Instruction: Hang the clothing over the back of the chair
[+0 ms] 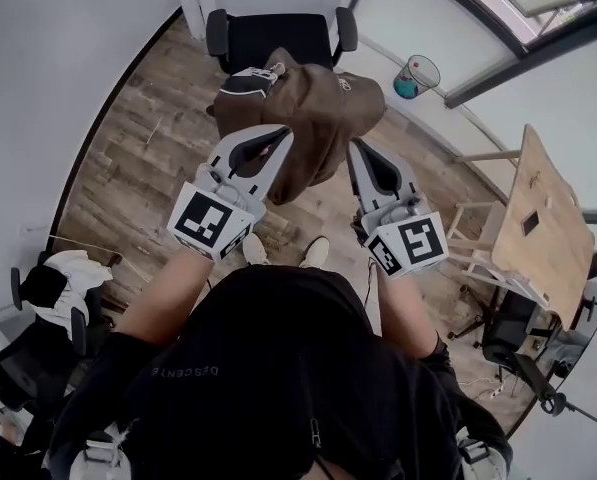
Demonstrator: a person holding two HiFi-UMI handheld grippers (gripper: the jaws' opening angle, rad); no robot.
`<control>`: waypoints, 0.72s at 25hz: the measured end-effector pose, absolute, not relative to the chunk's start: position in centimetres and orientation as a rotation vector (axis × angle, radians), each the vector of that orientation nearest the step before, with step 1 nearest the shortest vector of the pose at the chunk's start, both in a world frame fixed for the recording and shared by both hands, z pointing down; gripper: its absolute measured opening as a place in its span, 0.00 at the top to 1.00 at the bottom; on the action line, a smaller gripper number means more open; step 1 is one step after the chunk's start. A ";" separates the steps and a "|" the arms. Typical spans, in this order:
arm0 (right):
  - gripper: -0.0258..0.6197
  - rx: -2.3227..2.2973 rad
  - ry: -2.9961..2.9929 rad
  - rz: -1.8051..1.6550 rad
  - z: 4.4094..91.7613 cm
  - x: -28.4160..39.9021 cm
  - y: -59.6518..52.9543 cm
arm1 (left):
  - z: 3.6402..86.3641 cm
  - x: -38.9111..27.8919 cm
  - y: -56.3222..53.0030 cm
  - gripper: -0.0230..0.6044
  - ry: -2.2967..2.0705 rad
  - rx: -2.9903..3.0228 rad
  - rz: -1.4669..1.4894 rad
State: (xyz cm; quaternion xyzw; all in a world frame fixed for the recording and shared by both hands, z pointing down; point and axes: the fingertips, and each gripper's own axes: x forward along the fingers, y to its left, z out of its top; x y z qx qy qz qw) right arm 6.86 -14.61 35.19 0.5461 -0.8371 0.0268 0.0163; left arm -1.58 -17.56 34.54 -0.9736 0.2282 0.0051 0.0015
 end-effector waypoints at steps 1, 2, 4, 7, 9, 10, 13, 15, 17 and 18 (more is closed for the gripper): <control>0.95 1.684 -2.610 0.081 35.2 7.1 -14.4 | 34.5 -1.5 -17.3 0.93 0.733 -3.048 0.016; 0.95 1.670 -2.617 0.078 35.2 7.3 -14.2 | 34.4 -1.3 -17.0 0.93 0.750 -3.039 0.015; 0.95 1.646 -2.626 0.074 35.3 7.8 -13.9 | 34.4 -1.1 -16.6 0.93 0.787 -3.022 0.013; 0.95 1.619 -2.639 0.070 35.3 8.3 -13.5 | 34.5 -1.2 -16.1 0.93 0.850 -3.004 0.005; 0.95 1.601 -2.648 0.063 35.1 8.6 -13.3 | 34.6 -1.2 -15.9 0.93 0.881 -2.993 -0.001; 0.95 1.593 -2.652 0.062 35.0 8.7 -13.2 | 34.6 -1.3 -15.9 0.93 0.894 -2.989 -0.004; 0.95 1.572 -2.664 0.062 35.0 9.0 -13.2 | 34.7 -1.3 -15.8 0.93 0.925 -2.983 -0.008; 0.95 1.561 -2.669 0.061 34.9 9.1 -13.1 | 34.8 -1.3 -15.7 0.93 0.935 -2.980 -0.008; 0.95 1.550 -2.674 0.062 34.9 9.2 -13.0 | 34.9 -1.2 -15.6 0.93 0.942 -2.978 -0.010; 0.95 1.545 -2.677 0.062 34.9 9.2 -12.9 | 34.8 -1.1 -15.5 0.93 0.944 -2.977 -0.010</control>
